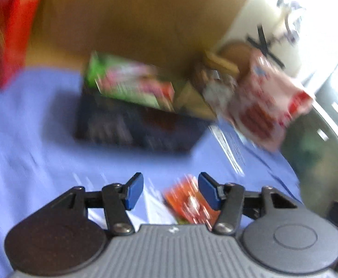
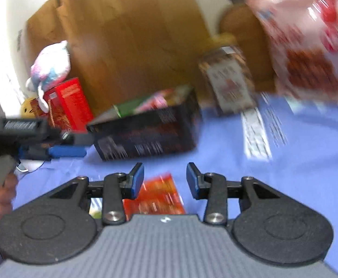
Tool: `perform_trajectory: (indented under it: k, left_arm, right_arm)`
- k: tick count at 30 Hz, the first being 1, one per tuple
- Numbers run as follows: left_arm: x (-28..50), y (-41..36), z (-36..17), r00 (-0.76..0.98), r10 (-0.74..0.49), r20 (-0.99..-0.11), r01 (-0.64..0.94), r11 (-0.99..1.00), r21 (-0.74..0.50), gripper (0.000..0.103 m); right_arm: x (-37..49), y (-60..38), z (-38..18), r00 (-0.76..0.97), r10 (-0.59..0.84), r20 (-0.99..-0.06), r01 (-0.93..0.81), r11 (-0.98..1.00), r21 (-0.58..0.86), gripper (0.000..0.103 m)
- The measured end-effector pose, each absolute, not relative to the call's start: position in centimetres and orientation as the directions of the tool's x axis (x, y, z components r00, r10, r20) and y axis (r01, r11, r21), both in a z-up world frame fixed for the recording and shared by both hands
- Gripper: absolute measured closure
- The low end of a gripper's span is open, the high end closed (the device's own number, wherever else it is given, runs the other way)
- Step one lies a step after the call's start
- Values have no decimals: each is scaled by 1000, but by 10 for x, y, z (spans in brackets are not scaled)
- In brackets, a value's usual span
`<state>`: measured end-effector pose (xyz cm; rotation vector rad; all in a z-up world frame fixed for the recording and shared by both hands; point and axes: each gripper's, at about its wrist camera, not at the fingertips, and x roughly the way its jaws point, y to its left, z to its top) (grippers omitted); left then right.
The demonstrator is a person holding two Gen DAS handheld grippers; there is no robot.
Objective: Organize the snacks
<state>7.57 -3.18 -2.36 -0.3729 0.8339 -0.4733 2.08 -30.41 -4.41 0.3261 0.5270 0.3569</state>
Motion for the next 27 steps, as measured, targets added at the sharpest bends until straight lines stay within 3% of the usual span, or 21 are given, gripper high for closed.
perform_trajectory:
  k: [5, 9, 11, 12, 13, 16, 21, 27]
  left_arm:
    - [83, -48, -52, 470, -607, -641, 204, 782, -589, 49]
    - [93, -52, -71, 435, -673, -598, 163, 712, -683, 51]
    - [94, -54, -72, 441, -671, -596, 139, 707, -693, 59]
    - [94, -56, -72, 444, -660, -607, 137, 719, -681, 72]
    - [94, -56, -72, 445, -647, -619, 137, 732, -667, 77]
    - [91, -51, -67, 456, -647, -611, 138, 729, -670, 78]
    - [88, -40, -52, 485, -667, -566, 181, 709, -681, 78]
    - [87, -31, -37, 501, -691, -521, 213, 682, -700, 74]
  right_arm:
    - [21, -327, -66, 741, 467, -482, -146, 813, 564, 61]
    - [24, -333, -76, 719, 539, -440, -115, 715, 689, 62]
    - [25, -324, -77, 706, 559, -434, -131, 706, 696, 67]
    - [27, -318, -75, 703, 557, -441, -142, 718, 682, 69]
    - [24, -315, -73, 707, 550, -445, -147, 729, 669, 74]
    - [24, -311, -70, 706, 577, -410, -180, 707, 684, 86]
    - [12, -296, -53, 740, 563, -368, -260, 744, 615, 90]
    - [25, -306, -55, 713, 641, -284, -240, 604, 760, 91]
